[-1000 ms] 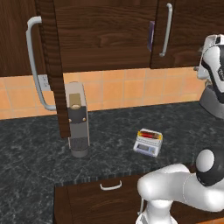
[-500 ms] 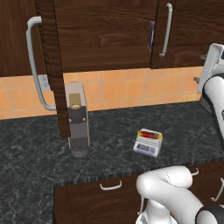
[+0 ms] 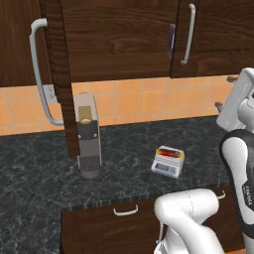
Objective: Pick the bar and place it on the digital scale for weighing, and close the cabinet.
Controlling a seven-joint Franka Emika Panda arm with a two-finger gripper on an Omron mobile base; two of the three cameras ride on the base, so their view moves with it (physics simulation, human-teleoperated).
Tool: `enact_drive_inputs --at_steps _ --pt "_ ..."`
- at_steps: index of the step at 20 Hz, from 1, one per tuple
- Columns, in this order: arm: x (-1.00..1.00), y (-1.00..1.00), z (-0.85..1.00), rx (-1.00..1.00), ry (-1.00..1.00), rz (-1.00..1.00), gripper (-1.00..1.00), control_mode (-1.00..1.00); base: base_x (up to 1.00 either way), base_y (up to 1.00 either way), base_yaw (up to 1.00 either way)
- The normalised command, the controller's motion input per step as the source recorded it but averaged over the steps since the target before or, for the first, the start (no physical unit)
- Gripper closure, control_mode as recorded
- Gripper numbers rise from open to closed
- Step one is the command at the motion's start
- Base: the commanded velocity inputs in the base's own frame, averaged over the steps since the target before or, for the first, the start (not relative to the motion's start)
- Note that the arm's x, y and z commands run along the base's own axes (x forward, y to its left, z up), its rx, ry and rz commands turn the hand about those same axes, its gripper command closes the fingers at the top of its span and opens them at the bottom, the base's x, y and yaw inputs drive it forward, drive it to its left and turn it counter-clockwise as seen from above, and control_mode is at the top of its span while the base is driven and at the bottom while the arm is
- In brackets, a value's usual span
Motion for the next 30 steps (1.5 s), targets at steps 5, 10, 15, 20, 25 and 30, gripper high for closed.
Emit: enact_drive_inputs --at_steps 5,10,15,20,25,30 --pt "-0.19 0.95 -0.70 -0.06 -0.21 0.00 -1.00 -1.00 0.00 0.00 0.00" --pt "0.03 1.00 -1.00 -0.05 0.00 -0.02 -1.00 -1.00 0.00 0.00 0.00" --pt "-0.02 1.00 -0.73 0.00 -0.13 0.00 -1.00 -1.00 0.00 0.00 0.00" --pt "-0.35 1.00 -0.48 0.00 -0.33 0.00 -1.00 -1.00 0.00 0.00 0.00" --pt "-0.63 1.00 -0.48 0.00 -0.22 0.00 -1.00 -1.00 0.00 0.00 0.00" --pt "-0.93 1.00 -0.45 0.07 -0.13 0.00 -1.00 -1.00 0.00 0.00 0.00"
